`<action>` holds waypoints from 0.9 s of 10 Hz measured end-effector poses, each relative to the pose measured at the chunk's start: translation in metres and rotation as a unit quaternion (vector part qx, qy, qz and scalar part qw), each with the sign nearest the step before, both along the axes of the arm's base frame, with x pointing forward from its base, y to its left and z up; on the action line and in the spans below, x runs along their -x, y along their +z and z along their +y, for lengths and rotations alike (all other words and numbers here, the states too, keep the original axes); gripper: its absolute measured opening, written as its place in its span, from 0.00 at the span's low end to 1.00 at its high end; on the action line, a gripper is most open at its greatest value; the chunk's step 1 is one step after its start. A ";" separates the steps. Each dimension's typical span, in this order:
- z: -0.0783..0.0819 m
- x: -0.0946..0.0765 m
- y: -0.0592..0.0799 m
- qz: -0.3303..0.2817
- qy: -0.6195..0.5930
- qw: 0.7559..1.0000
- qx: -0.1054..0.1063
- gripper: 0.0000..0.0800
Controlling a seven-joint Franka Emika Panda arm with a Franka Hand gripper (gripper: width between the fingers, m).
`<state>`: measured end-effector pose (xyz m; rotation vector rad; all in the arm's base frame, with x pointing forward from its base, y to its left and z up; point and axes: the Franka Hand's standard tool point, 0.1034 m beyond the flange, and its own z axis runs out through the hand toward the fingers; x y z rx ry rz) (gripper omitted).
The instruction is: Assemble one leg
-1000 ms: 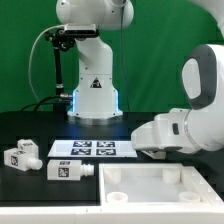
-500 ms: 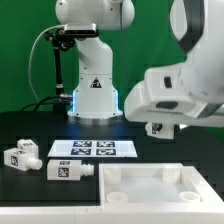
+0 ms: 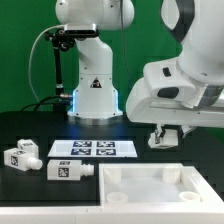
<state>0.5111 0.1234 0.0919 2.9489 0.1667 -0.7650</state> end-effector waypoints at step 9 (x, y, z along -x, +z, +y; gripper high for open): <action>-0.021 -0.089 0.066 -0.268 -0.028 0.960 -0.077 0.36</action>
Offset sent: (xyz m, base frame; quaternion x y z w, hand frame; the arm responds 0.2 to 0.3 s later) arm 0.0292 -0.0145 0.0456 -0.0481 0.1423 -0.0162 0.9885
